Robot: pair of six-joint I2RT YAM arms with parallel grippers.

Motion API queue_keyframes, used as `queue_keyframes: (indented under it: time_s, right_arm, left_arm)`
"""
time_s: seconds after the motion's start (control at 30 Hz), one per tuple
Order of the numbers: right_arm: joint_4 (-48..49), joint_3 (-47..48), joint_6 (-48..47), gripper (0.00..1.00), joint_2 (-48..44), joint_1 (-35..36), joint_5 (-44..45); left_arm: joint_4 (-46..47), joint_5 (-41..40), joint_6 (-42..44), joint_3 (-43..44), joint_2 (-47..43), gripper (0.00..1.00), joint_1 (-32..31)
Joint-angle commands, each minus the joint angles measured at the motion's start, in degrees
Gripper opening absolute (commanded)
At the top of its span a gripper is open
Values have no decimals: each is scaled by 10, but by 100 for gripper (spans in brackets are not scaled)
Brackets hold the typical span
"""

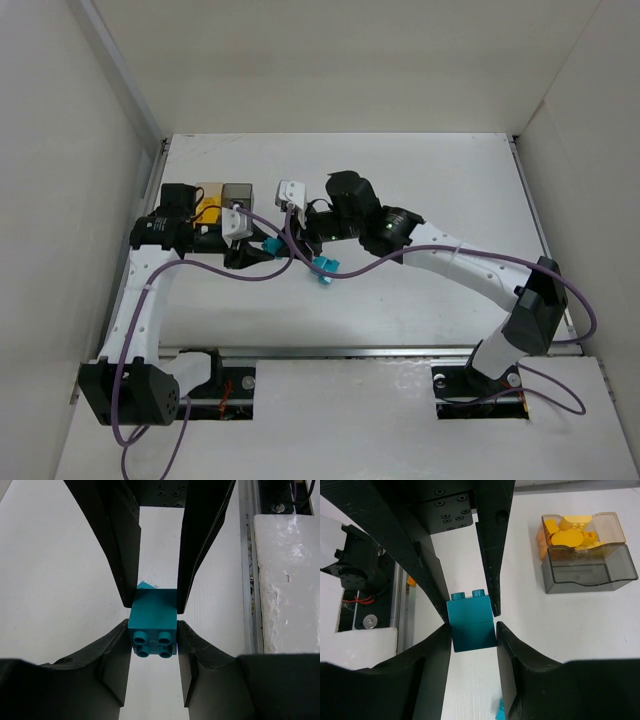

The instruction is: Sort the legos into containers by color

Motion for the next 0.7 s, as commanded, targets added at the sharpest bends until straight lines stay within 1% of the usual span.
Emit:
queue_keyframes:
  time_s: [0.0,0.2,0.3,0.33,0.4,0.43,0.47,0.53,0.63,0.67]
  right_arm:
    - [30,20,-6,46,1,1,-14]
    - [30,-4,-6,46,-11,1,-14]
    - [19,-4,-6,36,-11,1,-14]
    - [19,-4,-6,29,-11,1,-14]
    - [3,2,-6,20,-3,1,-19]
    - [-3,8,-6,9,3,1,-19]
    - [-9,14,-11,2,3,1,-19]
    - [-16,6,-11,0,3,1,0]
    - [-4,-43,-11,0,-4,1,38]
    - [-4,-75,-11,0,-11,1,48]
  left_arm:
    - [-20,46,9,25,-16,0,-3]
    - [-20,40,9,36,-16,0,-3]
    - [-20,40,9,36,-10,0,-3]
    - [-20,40,9,36,-10,0,-3]
    - [-20,46,9,36,-10,0,-3]
    - [-20,46,9,36,-10,0,-3]
    - [-20,46,4,41,-10,0,-3]
    - [-14,46,-7,41,-10,0,-3]
    - [14,52,-52,41,-10,0,11]
    - [28,52,-59,41,-10,0,16]
